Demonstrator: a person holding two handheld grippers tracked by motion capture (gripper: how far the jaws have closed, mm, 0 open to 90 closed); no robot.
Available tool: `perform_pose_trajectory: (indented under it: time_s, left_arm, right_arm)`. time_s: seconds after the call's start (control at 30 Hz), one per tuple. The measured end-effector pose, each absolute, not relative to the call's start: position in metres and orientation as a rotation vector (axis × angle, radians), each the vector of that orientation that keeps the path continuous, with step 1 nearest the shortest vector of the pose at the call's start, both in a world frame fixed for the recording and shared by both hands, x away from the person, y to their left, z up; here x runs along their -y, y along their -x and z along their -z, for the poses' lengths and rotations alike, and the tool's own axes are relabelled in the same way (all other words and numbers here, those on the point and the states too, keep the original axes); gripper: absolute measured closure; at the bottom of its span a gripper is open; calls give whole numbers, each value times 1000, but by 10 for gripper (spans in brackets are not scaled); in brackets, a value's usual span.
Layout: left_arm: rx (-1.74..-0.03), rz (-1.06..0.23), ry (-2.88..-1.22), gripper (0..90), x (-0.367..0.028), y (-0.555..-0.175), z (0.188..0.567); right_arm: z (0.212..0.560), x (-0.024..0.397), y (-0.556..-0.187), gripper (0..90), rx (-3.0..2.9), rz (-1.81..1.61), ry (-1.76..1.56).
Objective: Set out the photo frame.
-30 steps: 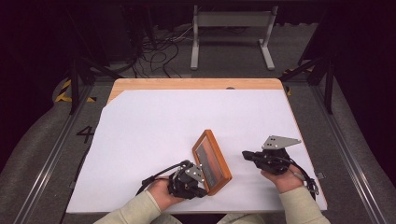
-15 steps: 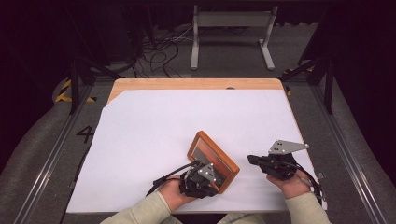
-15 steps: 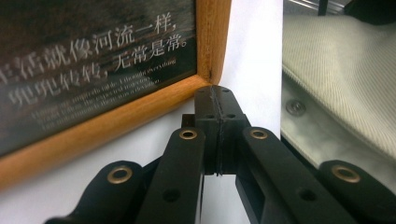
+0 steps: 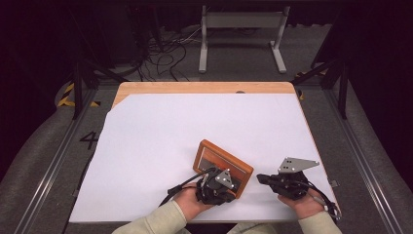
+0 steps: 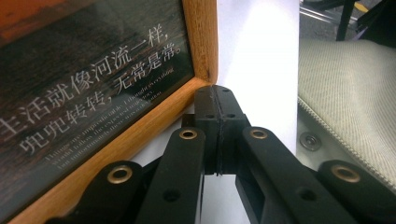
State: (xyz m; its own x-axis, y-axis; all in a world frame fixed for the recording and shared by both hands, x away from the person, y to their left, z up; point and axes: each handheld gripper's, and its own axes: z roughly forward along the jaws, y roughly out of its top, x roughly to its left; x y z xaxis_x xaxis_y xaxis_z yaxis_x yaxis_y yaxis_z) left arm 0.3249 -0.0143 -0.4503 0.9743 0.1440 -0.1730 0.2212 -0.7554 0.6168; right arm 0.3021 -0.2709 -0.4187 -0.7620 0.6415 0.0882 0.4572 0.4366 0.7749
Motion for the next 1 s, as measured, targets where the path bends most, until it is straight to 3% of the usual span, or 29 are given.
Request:
perform_pose_trajectory:
  time_s: [0.37, 1.0]
  left_arm:
    - [-301, 130, -2402, 893, 4, -326, 441]
    - [-487, 66, -2283, 835, -85, -341, 416]
  right_arm:
    - [424, 256, -292, 900, -2563, -1228, -891]
    - [448, 216, -291, 900, -2719, -1123, -771]
